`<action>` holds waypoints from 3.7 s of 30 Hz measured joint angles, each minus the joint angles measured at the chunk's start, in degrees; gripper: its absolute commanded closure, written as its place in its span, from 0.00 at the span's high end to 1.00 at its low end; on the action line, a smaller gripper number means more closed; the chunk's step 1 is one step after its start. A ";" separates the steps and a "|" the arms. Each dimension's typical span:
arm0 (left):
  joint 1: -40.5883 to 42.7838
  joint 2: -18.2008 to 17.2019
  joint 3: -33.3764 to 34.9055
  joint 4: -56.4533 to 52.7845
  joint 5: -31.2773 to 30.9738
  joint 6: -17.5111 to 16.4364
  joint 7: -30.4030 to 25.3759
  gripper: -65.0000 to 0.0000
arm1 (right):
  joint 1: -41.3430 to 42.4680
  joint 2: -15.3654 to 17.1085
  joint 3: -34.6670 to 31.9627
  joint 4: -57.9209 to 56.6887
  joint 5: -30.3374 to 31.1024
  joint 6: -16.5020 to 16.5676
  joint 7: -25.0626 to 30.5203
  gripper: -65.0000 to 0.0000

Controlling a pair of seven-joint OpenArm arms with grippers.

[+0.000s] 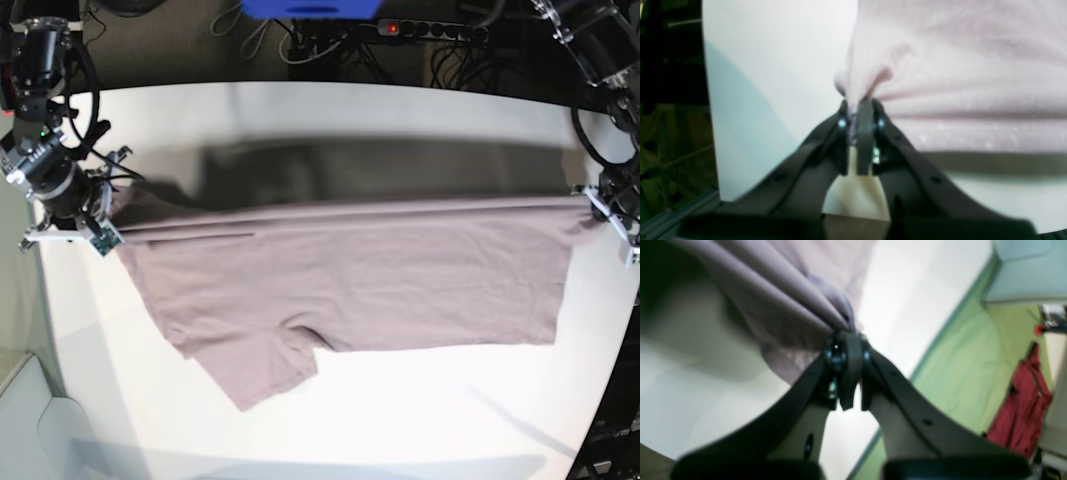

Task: Layout the t-shirt on the table in an organized manner, then fold the t-shirt properly
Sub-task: 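Pull the folded shirt with both grippers away from the hem, then release the shirt and move both grippers to the hem corners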

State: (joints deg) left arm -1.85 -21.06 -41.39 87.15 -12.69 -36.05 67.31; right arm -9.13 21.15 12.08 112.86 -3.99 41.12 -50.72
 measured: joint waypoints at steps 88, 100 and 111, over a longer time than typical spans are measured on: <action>1.09 6.69 -19.50 12.70 2.40 1.16 0.81 0.58 | -5.57 -6.99 6.88 -1.51 -2.01 -0.57 4.74 0.59; -6.54 7.15 -19.17 3.56 2.84 1.25 -4.39 0.57 | 29.31 -6.93 -1.40 -44.17 -3.04 -0.85 4.42 0.68; -6.38 3.76 -13.94 -5.68 8.17 1.36 -13.31 0.58 | 45.81 -7.15 -1.97 -68.46 -3.13 -0.92 14.19 0.68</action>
State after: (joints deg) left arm -8.23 -17.30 -55.33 81.47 -4.51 -34.70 54.00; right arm 36.69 14.00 10.11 44.40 -7.11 40.21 -36.53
